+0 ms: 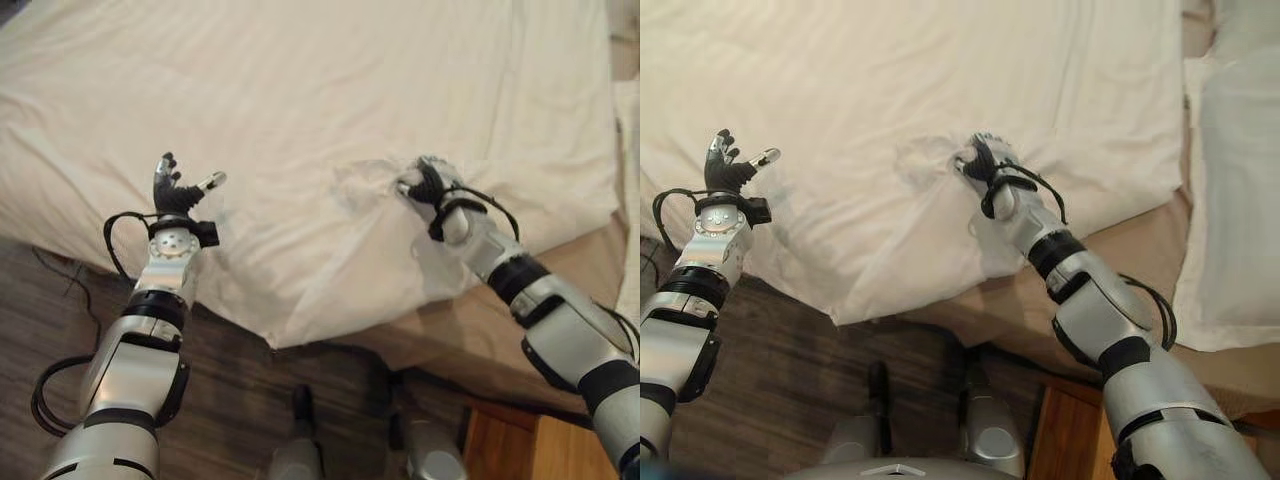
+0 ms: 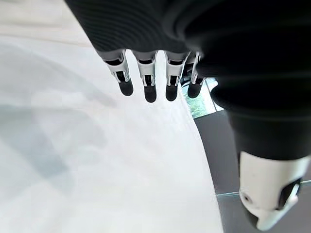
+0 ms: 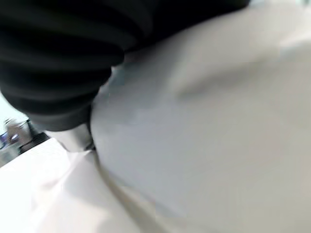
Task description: Making the bed.
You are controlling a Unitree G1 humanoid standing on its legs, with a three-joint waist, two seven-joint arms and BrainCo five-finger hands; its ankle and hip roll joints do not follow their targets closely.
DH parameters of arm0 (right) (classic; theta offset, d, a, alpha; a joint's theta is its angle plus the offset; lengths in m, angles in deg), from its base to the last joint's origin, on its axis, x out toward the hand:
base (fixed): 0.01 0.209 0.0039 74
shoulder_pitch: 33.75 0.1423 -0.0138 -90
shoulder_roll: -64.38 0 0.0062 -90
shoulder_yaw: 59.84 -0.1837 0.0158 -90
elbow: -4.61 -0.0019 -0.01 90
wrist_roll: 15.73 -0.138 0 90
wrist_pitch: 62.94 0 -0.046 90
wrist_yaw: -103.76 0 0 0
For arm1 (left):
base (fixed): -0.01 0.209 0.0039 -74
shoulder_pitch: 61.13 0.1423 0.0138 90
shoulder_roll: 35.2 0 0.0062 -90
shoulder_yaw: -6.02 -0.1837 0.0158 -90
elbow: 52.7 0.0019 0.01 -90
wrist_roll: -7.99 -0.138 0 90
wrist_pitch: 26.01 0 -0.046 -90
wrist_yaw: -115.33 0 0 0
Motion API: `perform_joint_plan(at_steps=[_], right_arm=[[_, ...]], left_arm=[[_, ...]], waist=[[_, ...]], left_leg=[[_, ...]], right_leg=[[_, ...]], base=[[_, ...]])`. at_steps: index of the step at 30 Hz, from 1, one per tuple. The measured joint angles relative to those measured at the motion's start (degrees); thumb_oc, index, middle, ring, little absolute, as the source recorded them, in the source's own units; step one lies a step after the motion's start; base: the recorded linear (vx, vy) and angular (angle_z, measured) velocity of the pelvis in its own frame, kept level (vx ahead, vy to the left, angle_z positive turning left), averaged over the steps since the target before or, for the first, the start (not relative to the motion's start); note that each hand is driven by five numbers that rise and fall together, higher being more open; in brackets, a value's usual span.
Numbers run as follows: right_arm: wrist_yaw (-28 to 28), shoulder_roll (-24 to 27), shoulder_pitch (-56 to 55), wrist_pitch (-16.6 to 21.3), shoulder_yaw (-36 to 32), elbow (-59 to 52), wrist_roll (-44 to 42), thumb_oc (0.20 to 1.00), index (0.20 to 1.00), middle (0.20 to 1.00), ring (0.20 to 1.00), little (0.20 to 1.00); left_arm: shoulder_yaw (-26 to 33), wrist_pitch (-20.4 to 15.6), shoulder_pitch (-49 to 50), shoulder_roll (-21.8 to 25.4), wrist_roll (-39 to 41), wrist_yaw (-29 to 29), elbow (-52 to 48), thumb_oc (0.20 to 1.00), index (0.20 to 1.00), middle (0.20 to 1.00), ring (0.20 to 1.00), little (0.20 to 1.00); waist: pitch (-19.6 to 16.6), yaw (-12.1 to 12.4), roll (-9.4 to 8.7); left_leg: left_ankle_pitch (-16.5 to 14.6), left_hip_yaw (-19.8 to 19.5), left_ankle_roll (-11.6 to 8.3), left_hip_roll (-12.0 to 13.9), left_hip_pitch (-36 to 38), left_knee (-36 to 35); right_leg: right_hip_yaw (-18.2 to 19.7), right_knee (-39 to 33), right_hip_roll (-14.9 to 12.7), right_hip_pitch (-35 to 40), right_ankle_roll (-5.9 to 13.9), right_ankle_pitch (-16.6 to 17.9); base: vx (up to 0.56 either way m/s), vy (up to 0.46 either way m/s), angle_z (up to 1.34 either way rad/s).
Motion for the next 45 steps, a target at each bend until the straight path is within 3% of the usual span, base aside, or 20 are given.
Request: perform_joint_plan(at_steps=[5, 8, 11, 13, 14, 15, 16, 17, 18, 20, 21, 22, 23, 24, 26, 27, 30, 33, 41, 45], right_arm=[[-0.45, -0.73, -10.01, -0.69, -5.3, -5.55, -0.85, 0.2, 0.2, 0.2, 0.2, 0.2], [-0.93, -0.77, -23.13, -1.03, -12.38, -19.52, 0.08, 0.2, 0.2, 0.2, 0.2, 0.2], [-0.57, -0.47, -32.88, -1.45, -15.55, -24.05, 0.35, 0.2, 0.2, 0.2, 0.2, 0.2], [-0.57, -0.4, -35.35, -1.77, -17.12, -23.89, 0.4, 0.2, 0.2, 0.2, 0.2, 0.2], [-0.74, -1.72, -40.01, -0.01, -21.26, -25.1, 0.97, 0.2, 0.2, 0.2, 0.2, 0.2], [-1.13, -1.43, -40.95, 0.27, -21.84, -24.56, 1.63, 0.2, 0.2, 0.2, 0.2, 0.2], [-1.11, -0.09, -42.62, -0.69, -22.2, -24.48, 2.22, 0.2, 0.2, 0.2, 0.2, 0.2], [-1.14, 0.74, -43.13, -0.7, -22.41, -24.42, 2.51, 0.2, 0.2, 0.2, 0.2, 0.2], [-1.17, 0.84, -44.69, -0.28, -23.22, -24.8, 2.52, 0.2, 0.2, 0.2, 0.2, 0.2], [-1.11, 0.48, -46.37, 0.28, -23.42, -25.35, 2.54, 0.2, 0.2, 0.2, 0.2, 0.2], [-1.1, 0.33, -45.89, 0.69, -23.44, -25.08, 2.58, 0.228, 0.228, 0.228, 0.228, 0.228], [-1.07, 0.25, -45.89, 0.83, -23.42, -24.31, 2.65, 0.228, 0.228, 0.228, 0.228, 0.228], [-1.02, 0.09, -45.88, 0.73, -23.31, -23.53, 2.65, 0.376, 0.376, 0.376, 0.376, 0.376], [-1.07, 0.57, -45.95, 0.75, -23.41, -21.47, 2.79, 1.0, 1.0, 1.0, 1.0, 1.0], [-1.05, 0.71, -46.59, 0.43, -23.46, -18.72, 3.21, 1.0, 1.0, 1.0, 1.0, 1.0], [-1.01, 0.39, -48.34, 0.56, -23.39, -16.98, 4.7, 1.0, 1.0, 1.0, 1.0, 1.0], [-1.2, 0.6, -50.49, -0.11, -24.97, -13.31, 4.91, 1.0, 1.0, 1.0, 1.0, 1.0], [-3.15, 0.65, -53.73, -2.13, -29.06, -6.12, 4.91, 1.0, 1.0, 1.0, 1.0, 1.0], [-3.35, -3.21, -60.75, -6.83, -31.15, 23.91, 4.56, 1.0, 1.0, 1.0, 1.0, 1.0], [-3.09, 0.12, -60.42, -6.6, -32.11, 21.16, 3.67, 1.0, 1.0, 1.0, 1.0, 1.0]], left_arm=[[1.21, 0.53, 6.85, -0.01, -0.45, 0.56, -4.07, 1.0, 1.0, 1.0, 1.0, 1.0], [8.03, 1.21, 23.26, -2.88, -2.16, 1.26, -16.71, 1.0, 1.0, 1.0, 1.0, 1.0], [12.51, 2.85, 34.72, -5.74, -3.18, 2.03, -22.89, 1.0, 1.0, 1.0, 1.0, 1.0], [13.15, 3.61, 35.54, -6.57, -4.4, 2.39, -22.8, 1.0, 1.0, 1.0, 1.0, 1.0], [14.97, 3.68, 39.82, -7.46, -5.61, 2.34, -27.83, 1.0, 1.0, 1.0, 1.0, 1.0], [15.74, 3.59, 41.29, -8.41, -6.46, 2.4, -29.56, 1.0, 1.0, 1.0, 1.0, 1.0], [15.95, 3.61, 42.28, -9.79, -7.33, 2.41, -30.43, 1.0, 1.0, 1.0, 1.0, 1.0], [16.03, 3.66, 42.42, -10.4, -7.43, 2.45, -30.54, 1.0, 1.0, 1.0, 1.0, 1.0], [16.64, 3.6, 44.33, -10.68, -7.49, 2.43, -31.81, 1.0, 1.0, 1.0, 1.0, 1.0], [17.87, 3.64, 45.77, -10.75, -7.49, 2.55, -31.8, 1.0, 1.0, 1.0, 1.0, 1.0], [18.6, 3.67, 46.04, -10.92, -7.48, 2.9, -31.28, 1.0, 1.0, 1.0, 1.0, 1.0], [19.23, 3.7, 45.95, -11.59, -7.48, 2.95, -31.12, 1.0, 1.0, 1.0, 1.0, 1.0], [19.84, 3.62, 45.67, -11.98, -7.48, 3.04, -31.15, 1.0, 1.0, 1.0, 1.0, 1.0], [20.28, 3.67, 43.87, -13.69, -7.44, 3.51, -30.71, 1.0, 1.0, 1.0, 1.0, 1.0], [20.03, 3.5, 43.0, -15.18, -7.46, 3.67, -30.61, 1.0, 1.0, 1.0, 1.0, 1.0], [20.07, 3.48, 43.23, -15.27, -7.38, 3.7, -30.03, 1.0, 1.0, 1.0, 1.0, 1.0], [20.31, 3.38, 43.63, -15.43, -7.06, 4.15, -29.03, 1.0, 1.0, 1.0, 1.0, 1.0], [20.34, 3.29, 44.52, -16.06, -6.93, 4.38, -28.96, 1.0, 1.0, 1.0, 1.0, 1.0], [18.04, 3.03, 45.44, -18.17, -6.42, 4.46, -28.14, 1.0, 1.0, 1.0, 1.0, 1.0], [18.07, 2.97, 45.97, -18.12, -6.36, 4.41, -27.76, 1.0, 1.0, 1.0, 1.0, 1.0]], waist=[[-3.98, -2.97, -4.99], [-5.08, -4.8, -5.1], [-4.94, -4.79, -4.79], [-5.09, -4.45, -5.0], [-5.63, -4.15, -4.81], [-5.22, -3.32, -2.43], [-4.57, -2.5, 1.22], [-4.31, -2.54, 2.05], [-4.39, -2.29, 2.14], [-5.15, -2.23, 0.75], [-4.94, -1.94, 1.24], [-5.13, -1.91, 2.19], [-5.2, -1.53, 2.38], [-4.7, -2.12, 3.73], [-5.27, -1.37, 3.62], [-7.05, -1.68, 1.9], [-7.6, -2.12, 3.96], [-7.93, -3.53, 4.11], [-8.38, -4.89, 4.46], [-9.41, -4.81, 4.7]], left_leg=[[-0.61, 2.61, 0.2, -0.48, 2.72, 0.03], [-1.73, 4.2, 0.66, -0.91, 5.52, 0.03], [-2.8, 6.44, 1.43, 0.14, 7.27, -0.08], [-2.96, 7.36, 1.55, -0.27, 7.92, -0.2], [-3.01, 9.31, 3.44, -0.31, 7.65, 1.06], [-2.89, 10.74, 3.44, 1.91, 6.94, 1.1], [-2.25, 11.68, 3.66, 4.78, 7.03, 0.34], [-1.99, 11.58, 3.51, 5.38, 7.25, 0.48], [-2.08, 11.86, 3.42, 4.99, 7.88, 0.51], [-2.56, 12.13, 2.8, 3.19, 8.29, 0.92], [-2.56, 12.06, 2.74, 3.1, 7.99, 0.79], [-2.03, 12.73, 3.55, 3.6, 7.86, 0.09], [-1.79, 13.76, 3.87, 4.1, 7.79, -0.17], [-0.39, 16.2, 1.91, 6.8, 7.91, 0.16], [-0.79, 17.37, 2.05, 6.69, 8.45, 0.15], [-1.45, 17.46, 1.14, 5.2, 8.71, 0.16], [-1.05, 19.91, 0.99, 6.37, 8.52, 0.15], [-1.07, 20.65, 0.94, 5.98, 9.4, 0.15], [-1.2, 21.43, 0.76, 6.7, 10.5, 0.13], [-1.67, 21.27, 0.63, 6.47, 10.45, -0.18]], right_leg=[[2.38, 0.0, -0.06, 1.31, 0.83, -0.29], [3.21, 0.03, 0.04, 3.08, 0.85, 0.46], [3.61, 0.97, 1.2, 3.13, 4.7, 3.4], [2.82, 1.56, 0.62, 2.61, 5.6, 3.03], [-1.43, 0.86, -0.18, 2.9, 5.88, -5.18], [-3.32, 6.15, 0.84, 0.71, 3.6, -6.73], [-5.54, 17.21, 2.33, -1.98, 1.71, -8.34], [-6.16, 22.4, 1.95, -1.98, 2.0, -10.14], [-7.01, 29.43, -0.28, -0.84, 2.13, -14.58], [-7.12, 23.74, -0.46, 2.87, 0.42, -17.53], [-5.27, 18.34, 0.91, 4.29, -1.11, -16.29], [-4.43, 13.32, 2.32, 5.49, -0.68, -13.15], [-3.69, 7.68, 2.85, 7.47, 0.4, -10.65], [-7.52, 8.0, 2.5, 7.8, -1.64, -12.93], [-9.18, 16.27, -0.37, 5.65, -0.07, -16.15], [-6.93, 15.99, -1.26, 5.29, 0.29, -16.51], [-4.26, 6.34, 0.58, 7.53, -0.49, -10.77], [-3.66, -0.2, 0.81, 10.76, -0.73, -7.8], [-2.41, -0.26, 1.78, 11.24, -0.87, -7.17], [-2.33, -0.27, 1.48, 11.29, -0.98, -7.08]], base=[[-0.06, 0.146, -0.27], [-0.14, 0.116, -0.29], [-0.11, 0.073, -0.44], [-0.19, 0.094, -0.3], [-0.13, 0.052, -0.44], [-0.16, 0.07, -0.54], [-0.07, 0.03, -0.35], [-0.14, 0.034, -0.24], [-0.07, 0.004, -0.13], [-0.08, -0.053, -0.38], [-0.06, -0.087, -0.71], [-0.07, -0.136, -0.88], [-0.03, -0.098, -0.7], [-0.04, -0.103, -0.56], [-0.01, -0.085, -0.44], [0.0, -0.114, -0.49], [-0.01, -0.14, -0.59], [-0.01, -0.099, -0.23], [0.0, -0.099, -0.12], [-0.01, -0.035, 0.03]])
